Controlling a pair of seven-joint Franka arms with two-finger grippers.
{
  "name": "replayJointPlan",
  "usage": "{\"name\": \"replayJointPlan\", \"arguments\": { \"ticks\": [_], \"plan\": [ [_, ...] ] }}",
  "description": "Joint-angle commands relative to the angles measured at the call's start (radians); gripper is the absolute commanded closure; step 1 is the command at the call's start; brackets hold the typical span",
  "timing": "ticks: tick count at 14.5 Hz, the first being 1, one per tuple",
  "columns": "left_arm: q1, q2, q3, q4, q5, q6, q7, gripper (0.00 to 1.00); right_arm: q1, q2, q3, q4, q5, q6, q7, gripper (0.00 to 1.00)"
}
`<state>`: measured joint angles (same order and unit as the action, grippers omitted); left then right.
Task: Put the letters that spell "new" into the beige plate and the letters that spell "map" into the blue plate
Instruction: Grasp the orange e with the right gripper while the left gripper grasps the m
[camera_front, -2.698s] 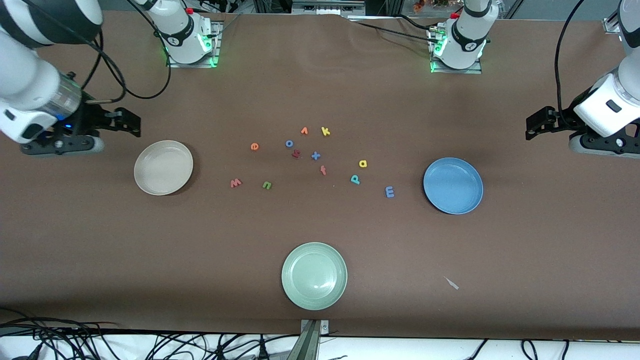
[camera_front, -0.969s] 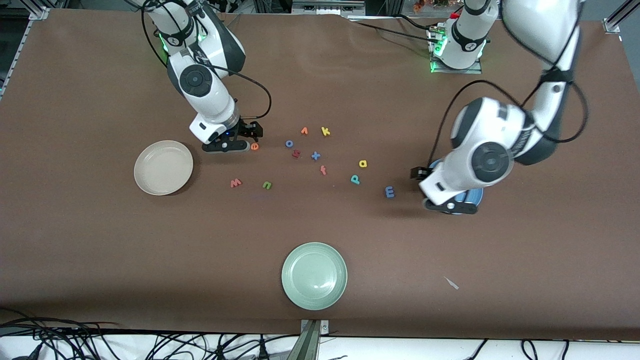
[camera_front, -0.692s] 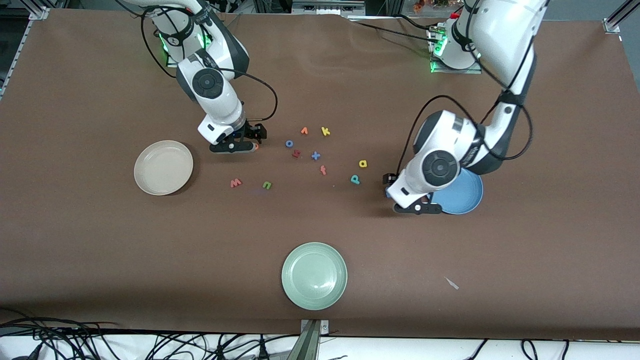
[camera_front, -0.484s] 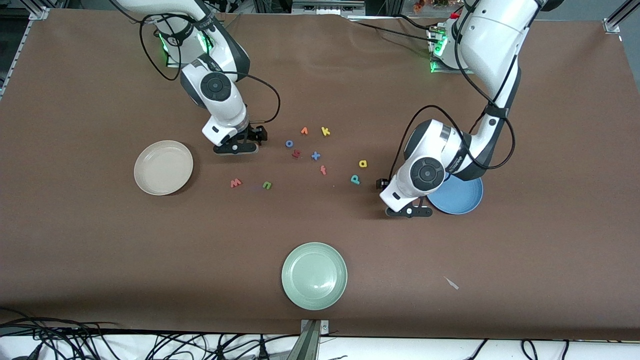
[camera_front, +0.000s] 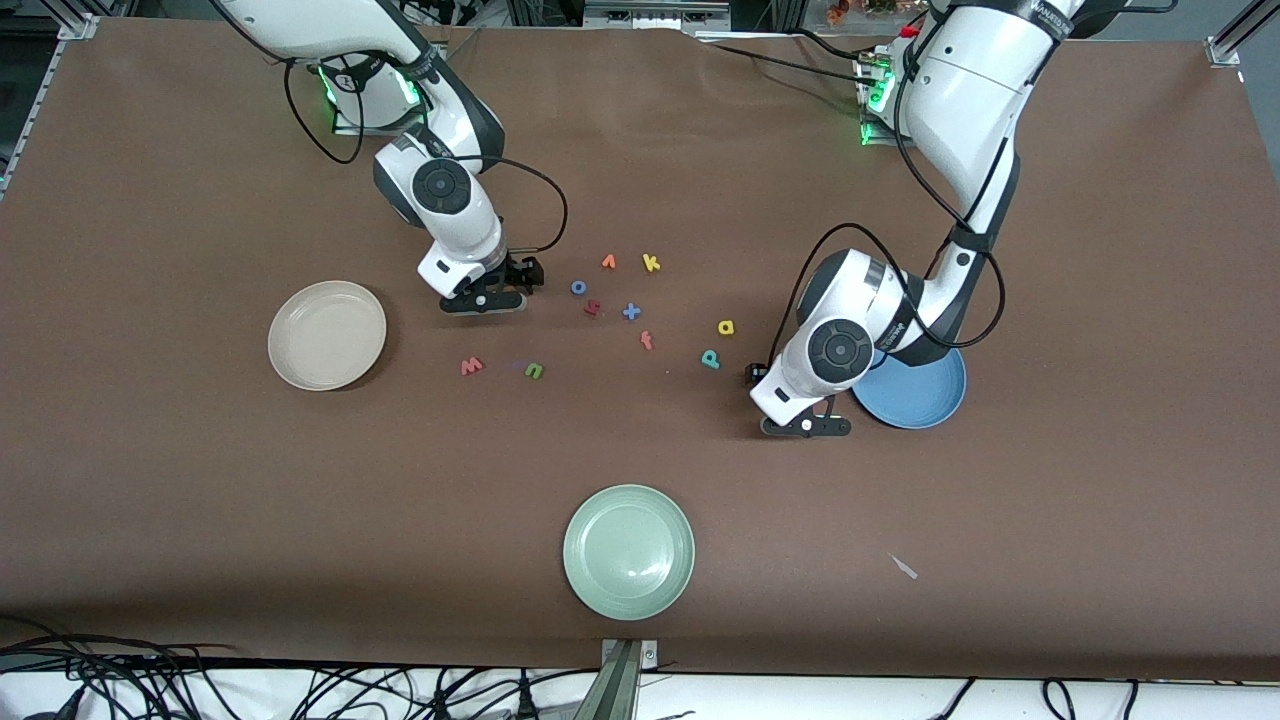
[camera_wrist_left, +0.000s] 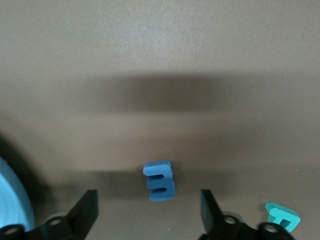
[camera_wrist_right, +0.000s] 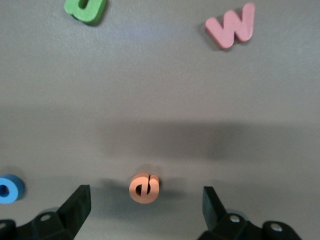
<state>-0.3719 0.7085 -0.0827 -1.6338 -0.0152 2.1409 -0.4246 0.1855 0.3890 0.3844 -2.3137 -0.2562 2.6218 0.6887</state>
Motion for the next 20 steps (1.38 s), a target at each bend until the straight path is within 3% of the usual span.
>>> {"name": "replayJointPlan", "arguments": {
  "ticks": [1,3,8,12,14,16,20],
  "plan": [
    [0.002,0.006,0.009,-0.011,-0.022,0.022,-0.002,0.18,0.003,0.024,0.001,-0.003,-0.025,0.023,0.028,0.08],
    [-0.012,0.015,0.009,-0.011,-0.029,0.052,-0.005,0.18,0.003,0.033,0.001,-0.003,-0.029,0.034,0.026,0.12],
    [-0.001,0.028,0.009,-0.011,-0.031,0.073,0.006,0.18,0.003,0.034,0.001,-0.003,-0.031,0.034,0.025,0.34],
    [0.001,0.029,0.009,-0.011,-0.032,0.076,0.007,0.24,0.003,0.034,0.001,-0.003,-0.031,0.034,0.025,0.43],
    [0.001,0.029,0.009,-0.012,-0.031,0.074,0.007,0.46,0.003,0.036,0.001,-0.003,-0.031,0.034,0.025,0.5],
    [0.001,0.031,0.009,-0.011,-0.031,0.076,0.009,0.57,0.003,0.042,0.001,-0.003,-0.031,0.034,0.026,0.54],
    [0.004,0.035,0.009,-0.011,-0.031,0.067,0.009,0.89,0.003,0.045,0.001,-0.003,-0.031,0.034,0.026,0.61]
  ]
}}
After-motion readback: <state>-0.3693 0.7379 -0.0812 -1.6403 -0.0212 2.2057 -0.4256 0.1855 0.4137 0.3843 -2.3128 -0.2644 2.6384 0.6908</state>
